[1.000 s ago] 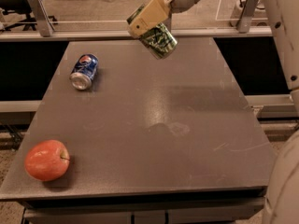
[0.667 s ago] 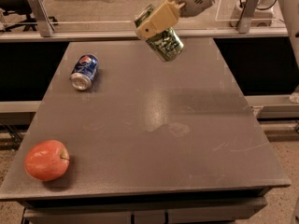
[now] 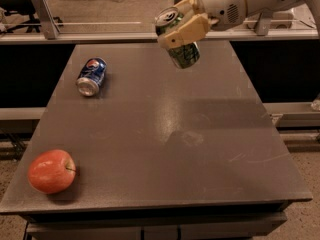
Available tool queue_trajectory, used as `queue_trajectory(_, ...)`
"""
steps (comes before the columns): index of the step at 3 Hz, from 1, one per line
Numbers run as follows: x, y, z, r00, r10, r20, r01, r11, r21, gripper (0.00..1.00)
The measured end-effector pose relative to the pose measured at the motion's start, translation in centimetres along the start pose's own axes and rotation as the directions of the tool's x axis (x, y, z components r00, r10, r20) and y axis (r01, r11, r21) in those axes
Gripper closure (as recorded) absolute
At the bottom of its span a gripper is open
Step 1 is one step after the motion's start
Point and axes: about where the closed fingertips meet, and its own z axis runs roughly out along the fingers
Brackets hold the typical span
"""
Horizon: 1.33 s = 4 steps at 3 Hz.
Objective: Place green can upright
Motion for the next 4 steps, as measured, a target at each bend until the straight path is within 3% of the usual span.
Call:
queue_trajectory(1,0.6,0.6,-0.8,0.991,-0.123,0.055,0.120,0.9916,0.048,1.00)
queue_trajectory(2,0.5,0.2,-1.0,0.988,-0.147,0.057,0.142,0.9871,0.073,1.00)
queue_trajectory(3,1.5,0.3,-0.8,0.996,-0.047,0.080,0.043,0.9981,0.045,1.00)
queue_trajectory(4,3.1,0.4,-0.7,0.992,0.047,0.121,-0.052,0.9977,0.044,1.00)
